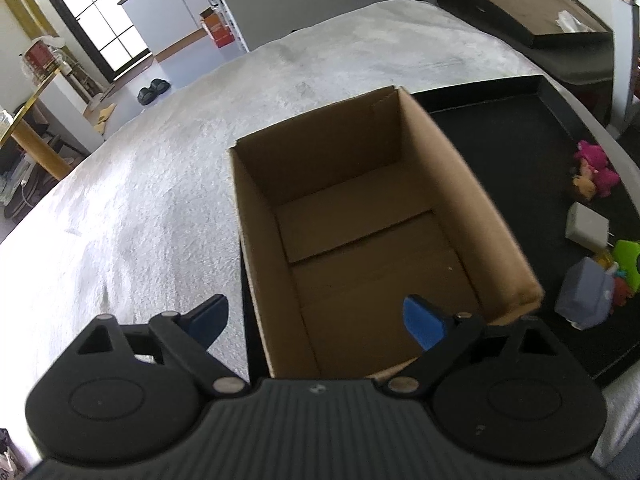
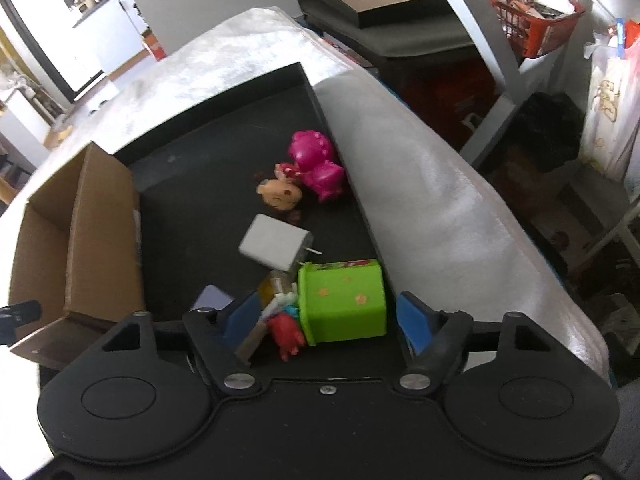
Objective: Organize rigid objects
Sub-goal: 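Close the right gripper on the lime-green cube, then lift the lime-green cube with the right gripper toward the cardboard box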
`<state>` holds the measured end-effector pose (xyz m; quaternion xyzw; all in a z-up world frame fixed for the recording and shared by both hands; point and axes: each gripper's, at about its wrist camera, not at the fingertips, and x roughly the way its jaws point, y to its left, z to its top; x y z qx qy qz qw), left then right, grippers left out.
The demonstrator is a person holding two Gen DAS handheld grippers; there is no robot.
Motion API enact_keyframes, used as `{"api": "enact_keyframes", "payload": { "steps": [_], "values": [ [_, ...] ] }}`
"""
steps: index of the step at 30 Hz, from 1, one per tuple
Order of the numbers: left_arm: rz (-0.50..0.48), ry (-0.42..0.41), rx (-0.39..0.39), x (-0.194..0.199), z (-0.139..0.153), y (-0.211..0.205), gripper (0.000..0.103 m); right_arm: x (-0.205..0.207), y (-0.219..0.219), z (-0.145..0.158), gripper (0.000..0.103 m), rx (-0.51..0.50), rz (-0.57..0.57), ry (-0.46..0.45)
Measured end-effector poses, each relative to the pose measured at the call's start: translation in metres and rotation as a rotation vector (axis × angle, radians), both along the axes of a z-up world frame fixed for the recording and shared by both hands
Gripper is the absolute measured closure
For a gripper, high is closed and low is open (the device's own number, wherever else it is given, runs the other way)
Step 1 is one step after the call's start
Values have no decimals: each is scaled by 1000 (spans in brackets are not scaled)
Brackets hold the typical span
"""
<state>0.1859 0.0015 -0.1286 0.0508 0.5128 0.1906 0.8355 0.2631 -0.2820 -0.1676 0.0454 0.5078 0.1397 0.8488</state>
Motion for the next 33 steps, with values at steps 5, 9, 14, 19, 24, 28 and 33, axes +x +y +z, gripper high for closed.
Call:
{"api": "enact_keyframes", "payload": {
  "steps": [5,9,14,19,24,28,33],
  "values": [
    [46,-17,-10,-3,-2,12,15,4,7,-8,43,-58,-8,-14],
    [79,-6,-33,-5,-9,21,23,5,16,-12,45,-99,5,-27],
    [120,-1,-56,-10,-14,28,46,4,21,-11,55,-130,12,-31],
    [158,-5,-58,-16,-16,36,48,0,23,-4,55,-140,19,-56],
    [155,-29,-32,-22,-14,37,71,-2,28,7,55,-133,18,-84],
    [157,-45,41,-29,-10,35,92,-8,36,17,55,-153,33,-124],
    [135,-62,52,-35,-10,31,92,-15,47,28,55,-159,70,-159]
  ]
}}
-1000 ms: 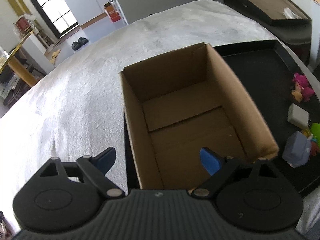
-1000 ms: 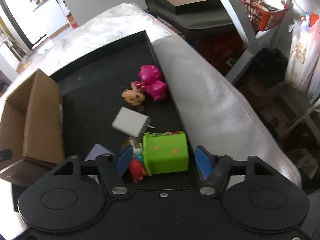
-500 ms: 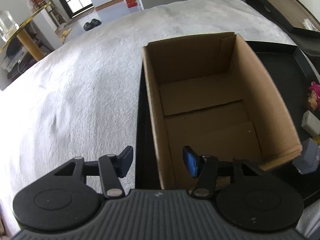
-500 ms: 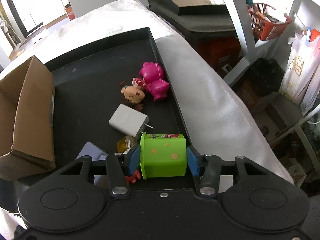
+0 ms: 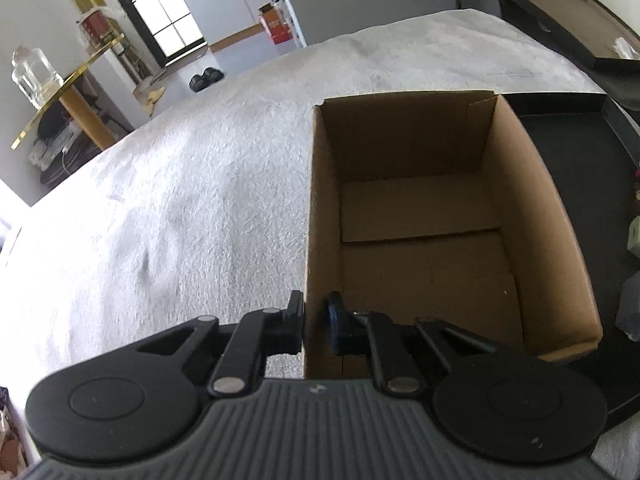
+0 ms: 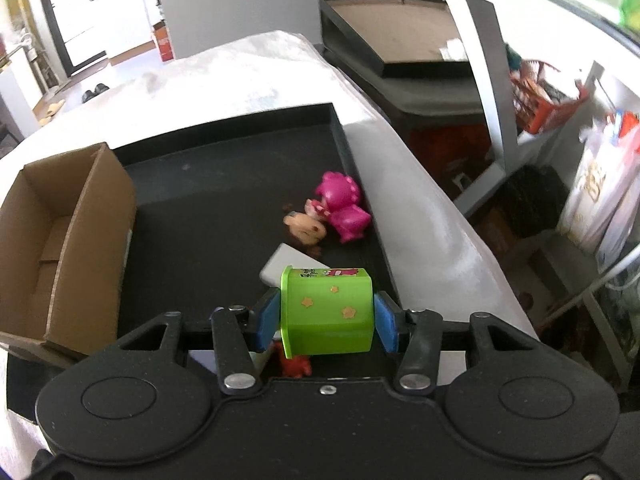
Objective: Organize rigid objects
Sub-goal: 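Lift the lime-green cube with the right gripper toward the cardboard box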
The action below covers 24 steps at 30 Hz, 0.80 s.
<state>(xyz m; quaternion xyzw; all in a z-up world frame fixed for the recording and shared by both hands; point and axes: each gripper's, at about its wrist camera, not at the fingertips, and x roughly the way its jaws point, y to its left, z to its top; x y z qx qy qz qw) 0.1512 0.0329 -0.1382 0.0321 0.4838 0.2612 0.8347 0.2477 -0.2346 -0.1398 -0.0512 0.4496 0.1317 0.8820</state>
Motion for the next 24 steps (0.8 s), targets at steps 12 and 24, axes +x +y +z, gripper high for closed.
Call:
{"api": "enact_keyframes", "payload": {
  "steps": [12,24],
  "values": [
    [-47,-37,14,-4,-5,7,92,-14,39,26,55,-17,115,-75],
    [-111,-40,-21,-3,-6,20,91,-31,80,39,55,5,228,-158]
  ]
}}
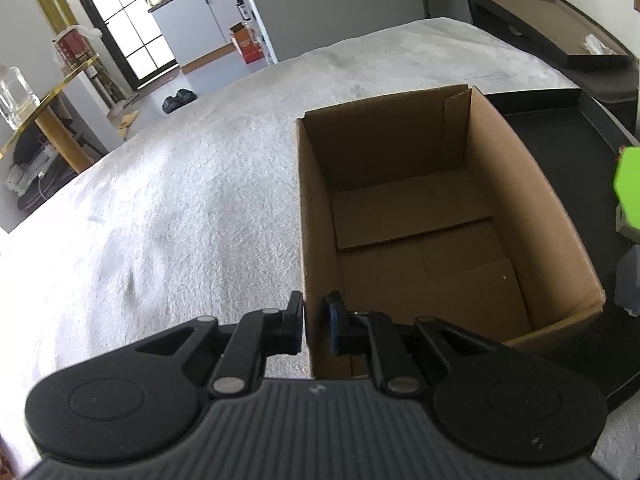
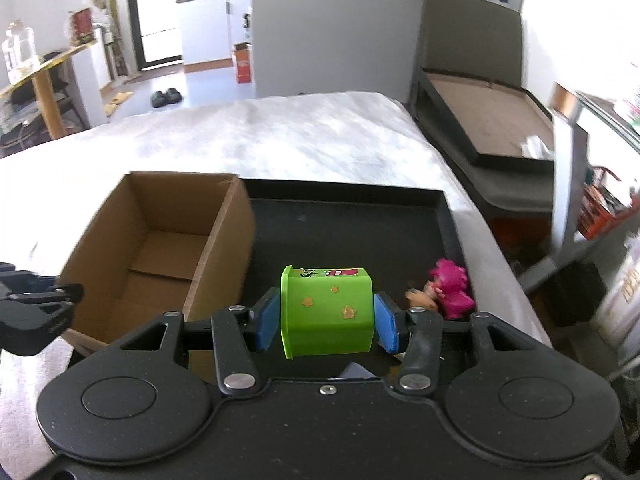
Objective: Organize rigid objects
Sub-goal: 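Lift the lime-green cube with the right gripper toward the cardboard box, then lower the cube into the box and open the right gripper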
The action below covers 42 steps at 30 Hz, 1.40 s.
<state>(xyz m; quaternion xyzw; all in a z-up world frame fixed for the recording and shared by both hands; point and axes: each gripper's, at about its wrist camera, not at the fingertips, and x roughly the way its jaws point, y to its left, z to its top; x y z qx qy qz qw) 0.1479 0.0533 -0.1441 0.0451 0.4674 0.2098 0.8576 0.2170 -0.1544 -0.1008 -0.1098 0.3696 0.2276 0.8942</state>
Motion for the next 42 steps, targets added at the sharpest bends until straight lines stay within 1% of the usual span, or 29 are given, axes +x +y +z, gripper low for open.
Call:
{"api": "enact_keyframes", "payload": {
  "steps": [5,8,12,17,23,27,32,37,38,39,40,41,42],
  "values": [
    [-15,-1,-21,-2,-1,4,91,-7,18,5,55,22,42,-22],
    [-21,0,-24,1,1,3,92,-11,28,8,55,30,94,-53],
    [-18,-8,-31,0,1,6,92,-13,43,9,55,34,143,-69],
    [-9,-20,-59,-3,2,12,92,-18,60,9,55,28,202,-91],
    [-19,-42,-68,-4,4,14,92,-20,76,3,55,24,278,-95],
    [-15,-51,-80,-5,3,17,92,-22,86,4,55,-2,334,-118],
    [-4,-52,-94,-6,3,20,92,-20,94,7,55,-3,372,-146],
    [1,-51,-89,-3,4,18,92,-18,100,16,54,24,393,-179],
    [2,-51,-89,-3,4,18,92,-17,101,18,53,28,396,-189],
    [4,-52,-90,-3,4,18,92,-17,102,19,50,24,394,-197],
    [3,-51,-90,-3,4,18,92,-17,103,21,41,10,382,-204],
    [2,-51,-90,-3,4,17,92,-17,102,22,35,-6,368,-213],
    [3,-50,-89,-3,4,17,91,-16,100,22,34,-12,360,-223]
  ]
}}
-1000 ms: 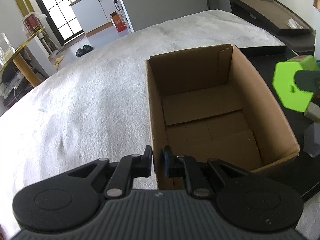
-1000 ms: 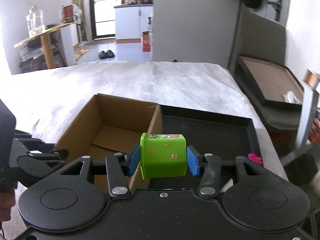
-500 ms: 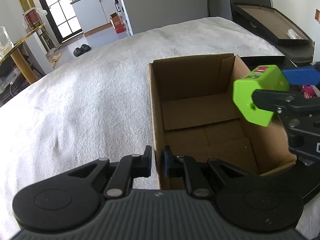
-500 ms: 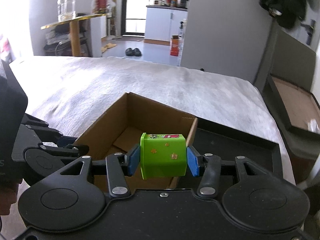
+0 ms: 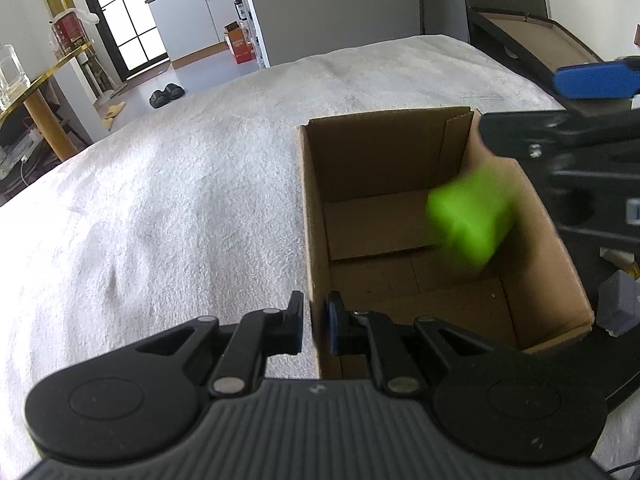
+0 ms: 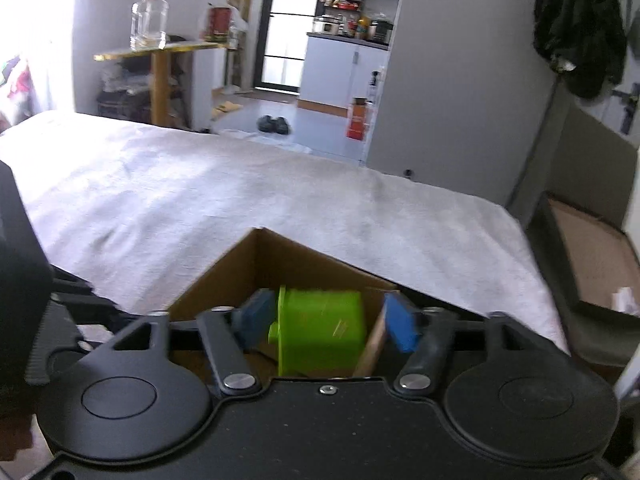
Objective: Organize rigid objects
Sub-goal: 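Lower the cube into the box and open the right gripper, then move the right gripper back over the tray toward the bird figure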
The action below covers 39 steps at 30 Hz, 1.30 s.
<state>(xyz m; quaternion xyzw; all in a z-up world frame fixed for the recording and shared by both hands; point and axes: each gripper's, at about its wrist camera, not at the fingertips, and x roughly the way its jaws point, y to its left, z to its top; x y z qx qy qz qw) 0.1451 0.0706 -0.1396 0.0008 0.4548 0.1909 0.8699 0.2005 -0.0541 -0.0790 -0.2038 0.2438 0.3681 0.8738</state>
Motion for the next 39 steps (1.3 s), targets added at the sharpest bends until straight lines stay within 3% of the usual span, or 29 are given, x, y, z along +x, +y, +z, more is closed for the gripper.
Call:
{"api": "enact_keyframes", "payload": {
  "steps": [13,34,39],
  "values": [
    [6,10,40,-1,1,-10,92,3,-51,-5,28,29,-120,107],
    [37,44,123,7,4,-25,93,11,-124,-21,22,55,-303,184],
    [40,83,161,13,4,-32,88,17,-138,-28,22,68,-340,212]
  ]
}}
